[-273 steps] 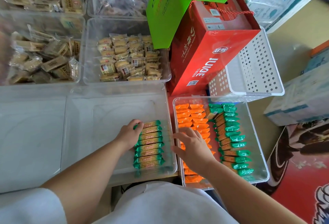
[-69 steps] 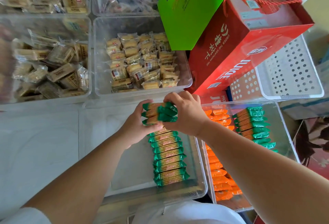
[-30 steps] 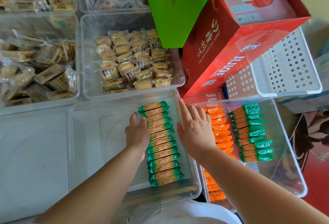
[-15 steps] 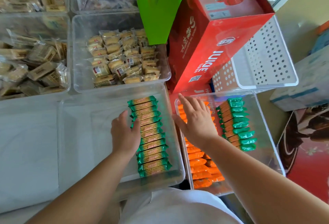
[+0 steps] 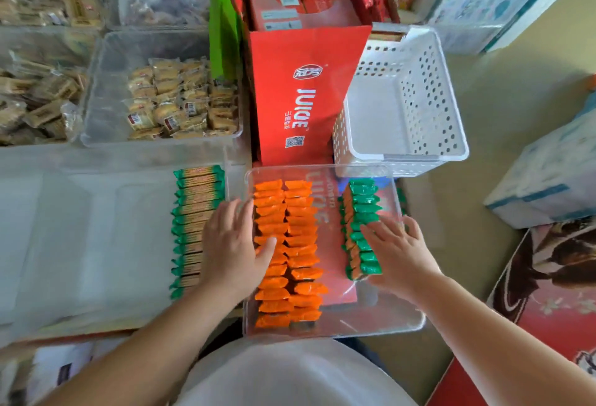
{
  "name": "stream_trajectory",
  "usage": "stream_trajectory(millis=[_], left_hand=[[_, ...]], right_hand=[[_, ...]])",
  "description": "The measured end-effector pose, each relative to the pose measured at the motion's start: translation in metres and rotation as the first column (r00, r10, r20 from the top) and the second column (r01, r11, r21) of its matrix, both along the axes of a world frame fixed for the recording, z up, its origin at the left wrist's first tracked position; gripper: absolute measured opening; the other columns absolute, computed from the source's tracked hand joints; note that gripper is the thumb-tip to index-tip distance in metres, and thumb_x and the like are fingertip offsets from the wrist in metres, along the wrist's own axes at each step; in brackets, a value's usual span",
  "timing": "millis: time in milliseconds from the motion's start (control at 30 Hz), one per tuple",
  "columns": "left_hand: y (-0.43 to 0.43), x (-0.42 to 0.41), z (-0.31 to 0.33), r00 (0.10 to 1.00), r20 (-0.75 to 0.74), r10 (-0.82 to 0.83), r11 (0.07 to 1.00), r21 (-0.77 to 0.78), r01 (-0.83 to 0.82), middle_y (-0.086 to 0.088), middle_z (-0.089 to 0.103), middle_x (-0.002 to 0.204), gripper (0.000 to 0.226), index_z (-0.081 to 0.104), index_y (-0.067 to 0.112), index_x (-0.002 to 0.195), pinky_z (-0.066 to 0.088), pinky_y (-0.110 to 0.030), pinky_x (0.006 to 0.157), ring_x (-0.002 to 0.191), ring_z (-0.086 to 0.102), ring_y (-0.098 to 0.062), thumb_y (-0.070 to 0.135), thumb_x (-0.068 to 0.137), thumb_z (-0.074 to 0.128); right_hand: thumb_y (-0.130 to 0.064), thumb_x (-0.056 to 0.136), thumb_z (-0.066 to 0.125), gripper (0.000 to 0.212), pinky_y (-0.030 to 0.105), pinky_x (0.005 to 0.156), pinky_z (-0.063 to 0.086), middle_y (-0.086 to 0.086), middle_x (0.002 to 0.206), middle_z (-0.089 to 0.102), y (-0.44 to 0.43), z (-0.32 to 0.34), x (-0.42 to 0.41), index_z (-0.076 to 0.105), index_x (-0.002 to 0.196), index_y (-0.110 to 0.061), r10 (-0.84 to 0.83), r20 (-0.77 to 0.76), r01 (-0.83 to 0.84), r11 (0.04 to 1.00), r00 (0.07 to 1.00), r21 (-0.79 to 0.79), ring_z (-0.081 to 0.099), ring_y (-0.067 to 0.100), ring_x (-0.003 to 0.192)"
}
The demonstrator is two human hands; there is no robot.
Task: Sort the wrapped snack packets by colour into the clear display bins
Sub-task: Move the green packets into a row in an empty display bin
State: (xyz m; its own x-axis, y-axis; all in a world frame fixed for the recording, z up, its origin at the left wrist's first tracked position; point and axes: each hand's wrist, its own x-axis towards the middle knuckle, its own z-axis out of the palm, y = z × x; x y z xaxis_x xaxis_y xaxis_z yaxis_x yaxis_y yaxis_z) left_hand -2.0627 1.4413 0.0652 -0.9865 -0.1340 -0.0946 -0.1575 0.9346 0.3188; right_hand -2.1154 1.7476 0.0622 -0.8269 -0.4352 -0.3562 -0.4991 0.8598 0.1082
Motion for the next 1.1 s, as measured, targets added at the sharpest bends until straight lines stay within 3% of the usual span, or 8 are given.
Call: stream_trajectory(millis=[133,267,400,533,700,800,1000,1100], left_hand=[[0.01,0.03,-0.006,0.999,0.006,0.047,0.999,-0.026,-0.046,-0.014,0.027,0.161,0.084,0.031,0.006,0.153,0.03,-0.056,0.117,0.148,0.025,-0.033,0.061,0.091,0.033],[0.017,0.054,-0.015,0.997,0.072,0.036,0.988,-0.155,-0.024,-0.013,0.017,0.165,0.09,0.025,0.005,0.156,0.027,-0.058,0.118,0.151,0.019,-0.033,0.063,0.088,0.036],[0.023,0.057,-0.019,0.993,0.1,0.063,0.972,-0.233,-0.039,-0.011,0.003,0.168,0.088,0.016,0.008,0.159,0.015,-0.052,0.122,0.154,0.007,-0.029,0.063,0.092,0.032],[0.026,0.055,-0.02,0.99,0.104,0.093,0.962,-0.265,-0.062,-0.009,0.003,0.167,0.085,0.016,0.01,0.159,0.012,-0.049,0.122,0.154,0.003,-0.028,0.062,0.094,0.032],[0.026,0.054,-0.02,0.987,0.12,0.103,0.961,-0.269,-0.067,-0.007,0.009,0.167,0.083,0.023,0.013,0.158,0.014,-0.055,0.121,0.154,0.005,-0.028,0.063,0.093,0.032],[0.026,0.054,-0.017,0.982,0.151,0.112,0.962,-0.262,-0.069,-0.006,0.009,0.167,0.084,0.025,0.018,0.158,0.009,-0.06,0.121,0.154,0.003,-0.029,0.068,0.091,0.029],[0.046,0.051,0.013,0.989,0.086,0.123,0.979,-0.173,-0.106,-0.004,0.015,0.166,0.095,0.022,0.027,0.157,-0.001,-0.055,0.121,0.154,0.001,-0.029,0.083,0.081,0.027],[0.059,0.046,0.038,0.995,0.095,-0.014,1.0,0.022,0.012,0.0,0.021,0.165,0.114,0.017,0.029,0.158,0.013,-0.048,0.123,0.152,0.012,-0.023,0.091,0.068,0.048]], right_hand=[[-0.071,0.053,0.077,0.103,0.058,0.107,0.023,0.003,0.126,0.058,0.002,-0.004,-0.007,0.055,0.138,-0.019,0.042,0.04,-0.044,0.997,0.998,0.058,0.05,0.033,0.124],[-0.065,0.035,0.086,0.098,0.053,0.1,0.026,0.004,0.11,0.063,0.009,-0.013,-0.005,0.07,0.12,-0.019,0.099,-0.02,-0.099,0.995,0.995,-0.019,0.056,0.031,0.106],[-0.063,0.048,0.081,0.077,0.055,0.105,0.023,-0.001,0.115,0.058,0.013,-0.016,-0.004,0.067,0.114,-0.026,0.118,-0.036,-0.12,0.99,0.992,-0.067,0.047,0.026,0.113],[-0.059,0.071,0.073,0.086,0.06,0.115,-0.001,-0.004,0.147,0.038,0.009,-0.005,-0.006,0.039,0.143,-0.024,0.172,0.06,-0.172,0.985,0.983,-0.012,0.025,0.025,0.143],[-0.057,0.074,0.073,0.112,0.071,0.112,-0.009,0.0,0.155,0.029,0.006,0.0,-0.006,0.004,0.157,-0.027,0.199,0.084,-0.207,0.972,0.976,0.106,0.01,0.032,0.15],[-0.05,0.081,0.066,0.091,0.075,0.108,-0.009,0.0,0.157,0.028,0.005,-0.001,-0.007,0.015,0.154,-0.03,0.24,0.075,-0.248,0.96,0.968,0.127,0.004,0.035,0.151],[-0.067,0.053,0.071,0.1,0.071,0.112,-0.01,-0.008,0.132,0.048,0.008,0.017,-0.008,0.03,0.138,-0.034,0.19,0.088,-0.184,0.98,0.978,-0.071,0.025,0.028,0.141],[-0.066,0.045,0.069,0.096,0.058,0.117,0.013,-0.013,0.122,0.05,0.014,0.036,-0.01,0.04,0.132,-0.037,0.137,0.069,-0.114,0.958,0.988,-0.262,0.036,0.022,0.132]])
